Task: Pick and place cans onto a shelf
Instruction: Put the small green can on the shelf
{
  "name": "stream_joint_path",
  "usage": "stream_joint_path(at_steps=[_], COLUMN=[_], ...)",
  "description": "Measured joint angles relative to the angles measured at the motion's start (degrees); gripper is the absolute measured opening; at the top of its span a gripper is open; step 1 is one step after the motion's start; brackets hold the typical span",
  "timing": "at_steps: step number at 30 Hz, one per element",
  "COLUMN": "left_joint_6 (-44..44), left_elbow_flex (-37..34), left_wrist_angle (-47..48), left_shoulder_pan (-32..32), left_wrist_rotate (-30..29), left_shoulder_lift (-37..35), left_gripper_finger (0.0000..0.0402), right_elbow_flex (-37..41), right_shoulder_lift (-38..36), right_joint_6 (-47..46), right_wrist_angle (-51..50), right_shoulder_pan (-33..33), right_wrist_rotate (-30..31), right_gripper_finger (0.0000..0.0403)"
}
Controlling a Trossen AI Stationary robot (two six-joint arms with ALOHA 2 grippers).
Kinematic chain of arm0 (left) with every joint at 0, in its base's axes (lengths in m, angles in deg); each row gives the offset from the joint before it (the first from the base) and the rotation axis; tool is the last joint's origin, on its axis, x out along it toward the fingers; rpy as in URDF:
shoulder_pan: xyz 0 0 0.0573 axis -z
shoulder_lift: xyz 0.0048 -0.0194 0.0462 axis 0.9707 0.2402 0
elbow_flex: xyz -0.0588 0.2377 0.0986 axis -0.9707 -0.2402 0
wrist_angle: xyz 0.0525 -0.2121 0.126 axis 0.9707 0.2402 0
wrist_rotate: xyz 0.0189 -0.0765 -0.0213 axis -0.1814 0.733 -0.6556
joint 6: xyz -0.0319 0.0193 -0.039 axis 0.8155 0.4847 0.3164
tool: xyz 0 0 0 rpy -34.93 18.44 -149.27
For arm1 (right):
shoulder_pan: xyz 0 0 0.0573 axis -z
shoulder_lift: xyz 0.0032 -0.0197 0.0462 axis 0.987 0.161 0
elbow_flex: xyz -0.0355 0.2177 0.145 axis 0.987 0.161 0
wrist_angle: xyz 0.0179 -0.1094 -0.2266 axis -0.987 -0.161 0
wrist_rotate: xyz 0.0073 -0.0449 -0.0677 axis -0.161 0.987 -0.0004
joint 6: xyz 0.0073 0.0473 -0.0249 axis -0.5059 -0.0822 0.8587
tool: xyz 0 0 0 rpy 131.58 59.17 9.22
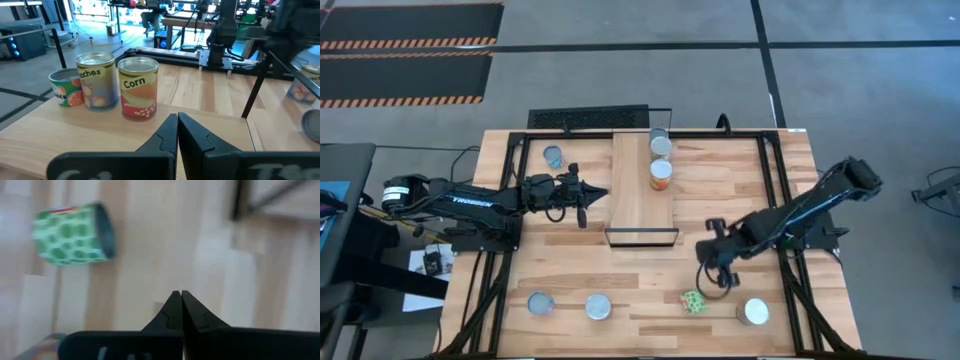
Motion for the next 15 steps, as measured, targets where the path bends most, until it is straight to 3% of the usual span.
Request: stream_joint_path(at_steps=[9, 15], left_joint_6=[-0.02, -0.04], left_elbow_flex=[0.00, 0.00], left_wrist_angle=[0.05, 0.05], left_shoulder_pan=[-0.01, 0.00], left_wrist_rotate=[0.01, 0.01], left_shoulder_lift=[0.00, 0.00], left_gripper_finger=[0.0000, 0.0000], right_elbow_flex=[1.34, 1.44], right_shoulder_lift=[-5.95, -1.55], right_joint_6=[-0.67, -6.28], right_wrist_angle=[2.86, 11.89], right_shoulder_pan=[5.32, 1.92], right_wrist_rotate=[-1.52, -9.41], right_gripper_finger=[0.0009, 0.0071])
